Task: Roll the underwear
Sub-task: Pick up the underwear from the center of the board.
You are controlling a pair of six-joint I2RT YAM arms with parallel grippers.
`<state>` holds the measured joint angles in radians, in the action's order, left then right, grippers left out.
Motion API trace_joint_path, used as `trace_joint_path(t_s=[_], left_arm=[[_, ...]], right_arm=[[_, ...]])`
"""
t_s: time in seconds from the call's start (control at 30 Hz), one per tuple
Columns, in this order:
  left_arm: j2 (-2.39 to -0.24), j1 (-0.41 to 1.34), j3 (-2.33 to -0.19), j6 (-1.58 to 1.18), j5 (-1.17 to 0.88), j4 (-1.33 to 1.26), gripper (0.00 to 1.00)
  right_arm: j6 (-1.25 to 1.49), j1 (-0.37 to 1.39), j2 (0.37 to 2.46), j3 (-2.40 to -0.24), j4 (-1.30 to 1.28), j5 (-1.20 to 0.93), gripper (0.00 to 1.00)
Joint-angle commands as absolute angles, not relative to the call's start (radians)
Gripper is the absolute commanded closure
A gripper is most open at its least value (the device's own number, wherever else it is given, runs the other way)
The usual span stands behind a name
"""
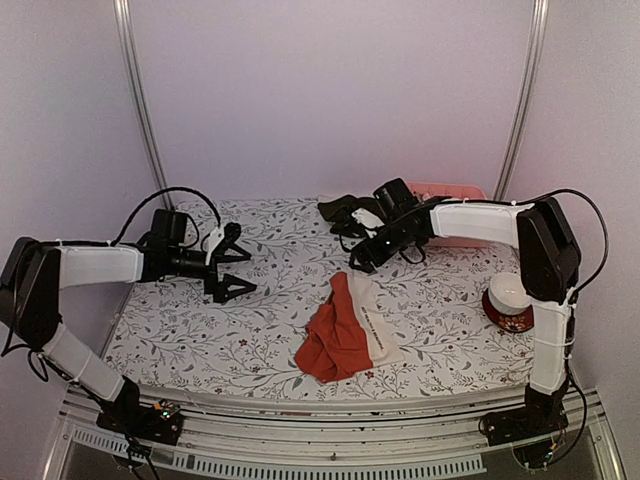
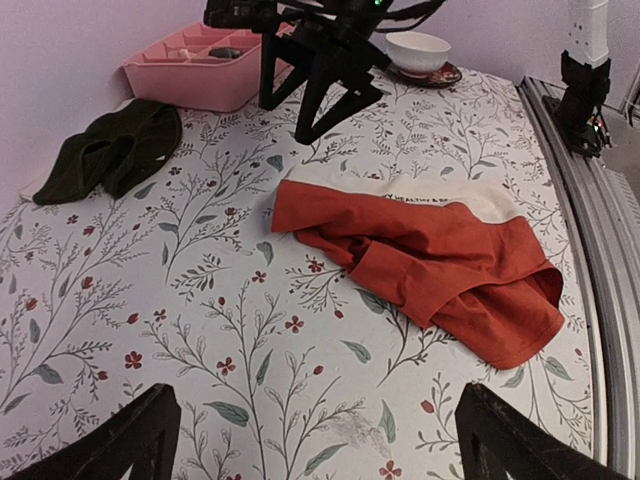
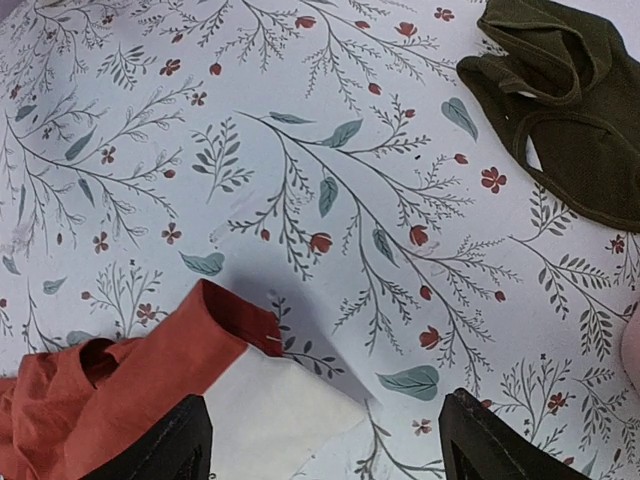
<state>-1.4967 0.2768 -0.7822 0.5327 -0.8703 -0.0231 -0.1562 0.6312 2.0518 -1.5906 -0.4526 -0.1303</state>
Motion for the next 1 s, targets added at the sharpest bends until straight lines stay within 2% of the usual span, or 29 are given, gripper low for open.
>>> trace_joint_path(t_s=[0.0, 0.2, 0.47, 0.8, 0.87, 0.97], left_arm=[[-1.447, 0.286, -0.738, 0.558, -0.946, -0.028, 0.01], [-1.401, 0.285, -0.699, 0.573, -0.95, -0.039, 0.01], [-1.374, 0.285, -0.678, 0.584, -0.945, -0.044, 0.02], [-1.369, 0.285, -0.674, 0.584, -0.945, -0.044, 0.01], [-1.367, 0.284, -0.672, 0.586, -0.945, -0.045, 0.01], [-1.371, 0.284, -0.673, 0.583, -0.945, -0.045, 0.02]], right_arm=[[-0.356, 0.541, 2.077, -1.596, -0.446, -0.342, 0.21], [-0.478, 0.51, 2.128, -1.595, -0.47, -0.43, 0.27], [-0.564, 0.503, 2.198, -1.638, -0.509, -0.568, 0.27], [-0.572, 0.504, 2.321, -1.749, -0.586, -0.569, 0.26], [-0.573, 0.504, 2.338, -1.771, -0.605, -0.569, 0.29], [-0.579, 0.505, 2.339, -1.778, -0.617, -0.579, 0.41]])
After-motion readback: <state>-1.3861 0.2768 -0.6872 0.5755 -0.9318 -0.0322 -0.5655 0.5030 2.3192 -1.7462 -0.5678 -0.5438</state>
